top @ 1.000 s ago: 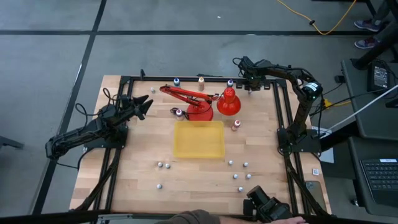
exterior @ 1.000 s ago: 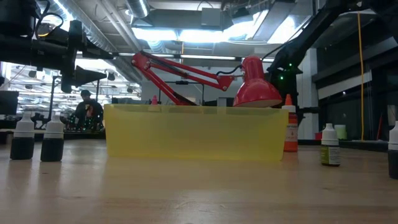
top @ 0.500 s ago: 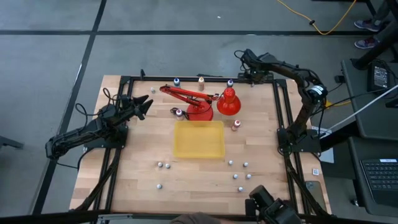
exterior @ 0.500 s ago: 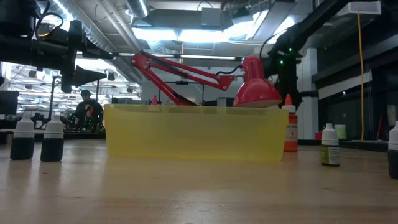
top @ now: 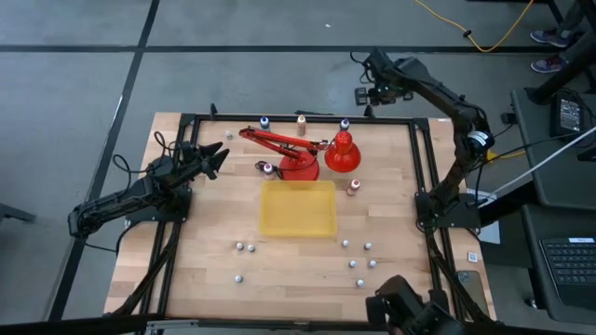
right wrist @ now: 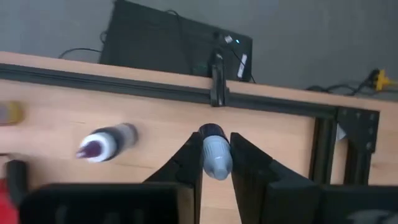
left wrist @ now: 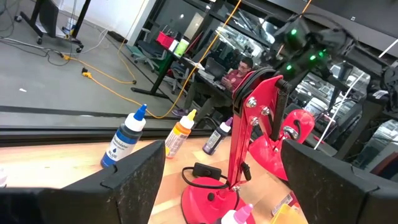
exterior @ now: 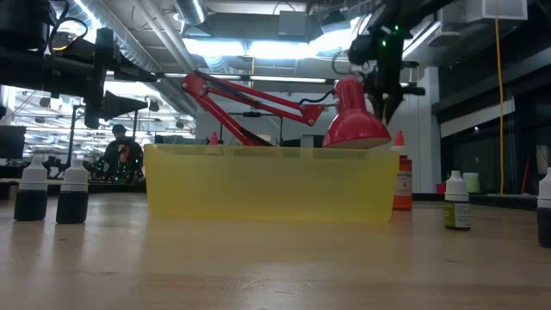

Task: Pick & Place food coloring
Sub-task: Put the small black food bottle into the yellow bin

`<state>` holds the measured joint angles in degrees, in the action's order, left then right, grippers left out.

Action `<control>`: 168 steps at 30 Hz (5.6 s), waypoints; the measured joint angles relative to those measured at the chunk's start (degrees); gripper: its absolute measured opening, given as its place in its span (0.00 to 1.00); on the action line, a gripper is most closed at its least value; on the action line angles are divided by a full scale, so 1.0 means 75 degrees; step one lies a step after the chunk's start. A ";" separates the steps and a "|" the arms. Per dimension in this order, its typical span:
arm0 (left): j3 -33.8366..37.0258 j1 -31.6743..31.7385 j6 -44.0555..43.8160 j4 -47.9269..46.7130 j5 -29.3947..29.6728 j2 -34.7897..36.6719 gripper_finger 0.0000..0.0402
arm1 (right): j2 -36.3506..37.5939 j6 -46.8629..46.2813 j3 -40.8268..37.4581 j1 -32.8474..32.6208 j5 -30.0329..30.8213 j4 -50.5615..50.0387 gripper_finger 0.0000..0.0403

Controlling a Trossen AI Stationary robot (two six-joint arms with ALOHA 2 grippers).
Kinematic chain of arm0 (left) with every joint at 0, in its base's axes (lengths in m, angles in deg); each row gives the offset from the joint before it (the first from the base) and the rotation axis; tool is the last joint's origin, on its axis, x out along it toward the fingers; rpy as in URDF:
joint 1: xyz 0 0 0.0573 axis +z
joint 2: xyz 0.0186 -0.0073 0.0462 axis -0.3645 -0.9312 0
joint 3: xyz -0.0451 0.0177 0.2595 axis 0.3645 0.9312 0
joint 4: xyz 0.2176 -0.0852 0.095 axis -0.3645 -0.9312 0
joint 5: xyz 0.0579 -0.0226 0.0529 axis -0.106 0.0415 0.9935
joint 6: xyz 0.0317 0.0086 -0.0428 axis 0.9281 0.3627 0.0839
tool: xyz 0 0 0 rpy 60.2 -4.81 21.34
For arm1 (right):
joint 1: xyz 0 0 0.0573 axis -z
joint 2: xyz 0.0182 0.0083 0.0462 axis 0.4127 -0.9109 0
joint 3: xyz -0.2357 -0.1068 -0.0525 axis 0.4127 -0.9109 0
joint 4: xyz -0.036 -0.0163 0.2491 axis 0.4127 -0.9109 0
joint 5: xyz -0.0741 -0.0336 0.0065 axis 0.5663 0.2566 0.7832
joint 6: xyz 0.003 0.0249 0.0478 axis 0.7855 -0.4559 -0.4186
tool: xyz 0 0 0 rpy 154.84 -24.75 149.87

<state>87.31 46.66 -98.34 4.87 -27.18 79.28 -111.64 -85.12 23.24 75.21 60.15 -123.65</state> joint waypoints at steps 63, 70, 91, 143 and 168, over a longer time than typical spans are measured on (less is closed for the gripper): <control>0.0000 0.0000 0.0000 0.0000 0.0000 0.0000 0.78 | -0.0269 0.0741 -0.0118 -0.7411 0.0169 0.2758 0.15; 0.0000 0.0000 0.0000 0.0000 0.0000 0.0000 0.77 | -0.0290 0.0599 -0.1153 -0.7764 -0.0006 0.3090 0.15; 0.0000 0.0000 0.0002 0.0000 0.0000 0.0000 0.78 | -0.0303 0.1033 -0.3250 -0.7981 -0.1262 0.3995 0.15; 0.0000 0.0000 0.0000 0.0002 0.0000 -0.0002 0.78 | -0.1015 0.1607 -0.3142 -0.8150 -0.1475 0.3261 0.52; 0.0000 0.0000 0.0000 0.0000 -0.0001 -0.0002 0.78 | -0.0944 -0.1547 0.1472 -0.7664 -0.0006 -0.0059 0.52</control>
<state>87.31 46.66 -98.34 4.87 -27.19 79.26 -118.72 -96.71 34.28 17.73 60.11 -124.09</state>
